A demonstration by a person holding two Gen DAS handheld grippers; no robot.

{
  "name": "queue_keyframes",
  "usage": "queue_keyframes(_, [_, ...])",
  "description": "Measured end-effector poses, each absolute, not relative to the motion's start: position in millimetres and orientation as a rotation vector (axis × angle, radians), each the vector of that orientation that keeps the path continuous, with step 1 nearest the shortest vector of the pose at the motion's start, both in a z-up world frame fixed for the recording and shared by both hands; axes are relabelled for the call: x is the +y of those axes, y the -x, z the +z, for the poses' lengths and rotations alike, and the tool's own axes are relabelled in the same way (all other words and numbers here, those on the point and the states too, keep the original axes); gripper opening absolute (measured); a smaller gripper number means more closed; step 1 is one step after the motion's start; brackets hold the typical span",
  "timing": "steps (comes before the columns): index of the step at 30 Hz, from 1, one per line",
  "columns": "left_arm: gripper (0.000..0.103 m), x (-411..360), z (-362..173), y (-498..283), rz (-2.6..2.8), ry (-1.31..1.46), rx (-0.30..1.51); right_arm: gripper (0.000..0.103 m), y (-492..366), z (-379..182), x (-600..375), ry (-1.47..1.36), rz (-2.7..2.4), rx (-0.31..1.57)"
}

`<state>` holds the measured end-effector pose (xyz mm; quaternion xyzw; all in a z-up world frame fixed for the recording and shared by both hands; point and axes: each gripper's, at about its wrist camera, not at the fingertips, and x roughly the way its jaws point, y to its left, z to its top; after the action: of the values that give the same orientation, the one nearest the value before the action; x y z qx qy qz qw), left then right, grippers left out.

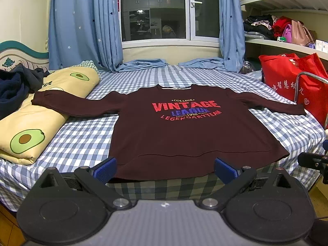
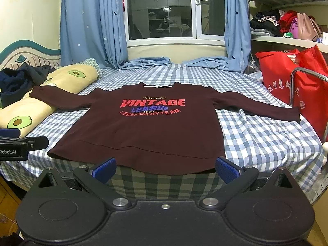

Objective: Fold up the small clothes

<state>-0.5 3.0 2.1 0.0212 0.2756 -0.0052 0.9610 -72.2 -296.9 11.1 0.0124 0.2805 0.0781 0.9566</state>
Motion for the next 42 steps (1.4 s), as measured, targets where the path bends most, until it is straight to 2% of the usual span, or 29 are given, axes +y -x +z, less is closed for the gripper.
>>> queue_keyframes(42, [0.102, 5.5, -2.7, 1.4, -0.015, -0.032, 0.567, 0.103, 73.7, 8.9, -301.0, -0.023, 0.138, 0.58])
